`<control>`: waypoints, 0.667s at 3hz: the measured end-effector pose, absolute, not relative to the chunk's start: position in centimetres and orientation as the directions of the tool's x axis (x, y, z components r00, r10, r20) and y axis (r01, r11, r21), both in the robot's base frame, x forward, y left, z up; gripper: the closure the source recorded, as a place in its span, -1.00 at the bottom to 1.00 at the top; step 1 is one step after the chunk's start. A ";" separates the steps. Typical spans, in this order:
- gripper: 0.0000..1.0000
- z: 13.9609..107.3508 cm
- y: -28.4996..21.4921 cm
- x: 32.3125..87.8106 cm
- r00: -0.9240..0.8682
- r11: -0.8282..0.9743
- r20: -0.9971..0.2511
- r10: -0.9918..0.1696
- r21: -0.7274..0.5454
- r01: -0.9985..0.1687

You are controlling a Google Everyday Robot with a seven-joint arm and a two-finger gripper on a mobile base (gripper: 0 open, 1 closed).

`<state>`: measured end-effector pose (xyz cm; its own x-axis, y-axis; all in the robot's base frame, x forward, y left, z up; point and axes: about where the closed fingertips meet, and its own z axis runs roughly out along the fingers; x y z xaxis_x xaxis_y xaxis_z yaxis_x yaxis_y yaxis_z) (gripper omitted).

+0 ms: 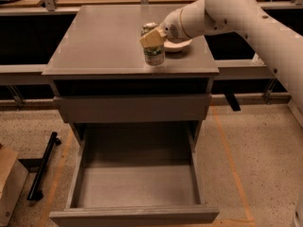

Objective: Pick 7up can from middle drawer and place on counter

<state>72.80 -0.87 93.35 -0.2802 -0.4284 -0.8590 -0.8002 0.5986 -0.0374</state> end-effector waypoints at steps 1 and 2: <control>1.00 93.8 -0.8 75.1 -0.247 0.596 -0.884 -0.397 -0.044 -0.802; 0.66 93.0 -0.2 76.6 -0.204 0.581 -0.906 -0.372 -0.055 -0.812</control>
Offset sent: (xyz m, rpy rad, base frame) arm 0.0560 0.0097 -0.0088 0.1111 -0.1341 0.0491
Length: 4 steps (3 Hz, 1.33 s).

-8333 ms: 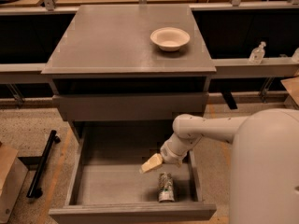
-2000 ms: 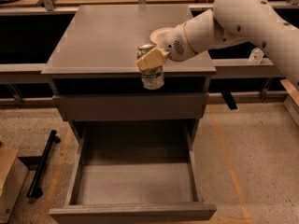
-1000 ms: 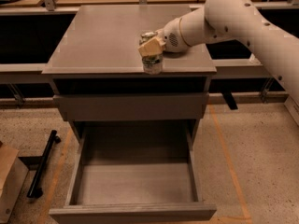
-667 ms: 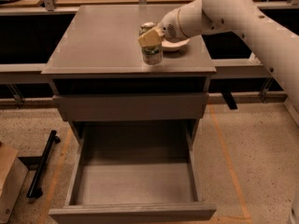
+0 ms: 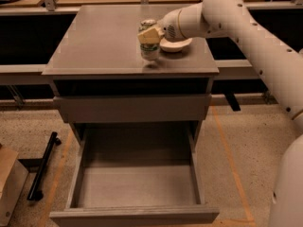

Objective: Pick 7up can from middle drawer and place on counter

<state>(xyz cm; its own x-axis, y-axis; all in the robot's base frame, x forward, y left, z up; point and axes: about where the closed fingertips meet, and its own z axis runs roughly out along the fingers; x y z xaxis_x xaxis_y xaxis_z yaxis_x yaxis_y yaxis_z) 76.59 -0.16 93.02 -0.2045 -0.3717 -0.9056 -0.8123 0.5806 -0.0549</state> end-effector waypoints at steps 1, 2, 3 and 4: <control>0.21 92.3 0.6 77.3 -0.172 0.566 -0.920 -0.352 -0.063 -0.822; -0.27 91.8 1.5 77.6 -0.147 0.554 -0.935 -0.323 -0.061 -0.831; -0.72 91.7 2.6 77.6 -0.123 0.535 -0.947 -0.296 -0.057 -0.843; -1.00 91.6 2.9 77.5 -0.123 0.531 -0.947 -0.296 -0.056 -0.845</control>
Offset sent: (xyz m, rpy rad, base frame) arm 0.0128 0.0191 -0.0129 0.1025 -0.0787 0.0479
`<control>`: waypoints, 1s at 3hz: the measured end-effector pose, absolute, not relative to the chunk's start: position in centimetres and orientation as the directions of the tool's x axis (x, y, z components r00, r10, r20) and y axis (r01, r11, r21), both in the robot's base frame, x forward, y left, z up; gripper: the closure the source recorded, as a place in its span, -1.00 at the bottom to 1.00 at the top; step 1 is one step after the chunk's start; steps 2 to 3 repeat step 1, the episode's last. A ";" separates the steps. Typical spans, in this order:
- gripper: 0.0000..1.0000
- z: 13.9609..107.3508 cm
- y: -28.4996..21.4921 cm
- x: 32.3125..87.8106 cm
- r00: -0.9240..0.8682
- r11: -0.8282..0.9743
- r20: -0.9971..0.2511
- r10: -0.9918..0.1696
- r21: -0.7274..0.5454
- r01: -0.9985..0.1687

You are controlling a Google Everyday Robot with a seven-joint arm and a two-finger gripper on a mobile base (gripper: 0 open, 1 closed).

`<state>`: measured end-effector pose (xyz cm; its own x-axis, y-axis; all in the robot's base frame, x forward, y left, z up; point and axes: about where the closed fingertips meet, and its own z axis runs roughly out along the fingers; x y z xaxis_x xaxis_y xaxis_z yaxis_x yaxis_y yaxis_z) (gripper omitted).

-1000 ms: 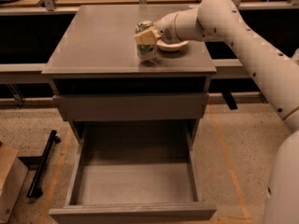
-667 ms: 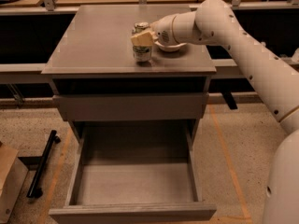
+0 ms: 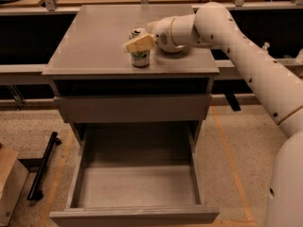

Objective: Pick 7up can from middle drawer and place on counter

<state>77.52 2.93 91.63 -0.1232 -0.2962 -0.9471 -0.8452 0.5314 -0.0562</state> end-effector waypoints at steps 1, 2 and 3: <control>-1.00 91.6 2.9 77.5 -0.123 0.531 -0.947 -0.296 -0.056 -0.845; -1.00 91.6 2.9 77.5 -0.123 0.531 -0.947 -0.296 -0.056 -0.845; -1.00 91.6 2.9 77.5 -0.123 0.531 -0.947 -0.296 -0.056 -0.845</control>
Offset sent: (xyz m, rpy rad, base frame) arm 0.0000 0.0000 0.0000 0.0000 0.0000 0.0000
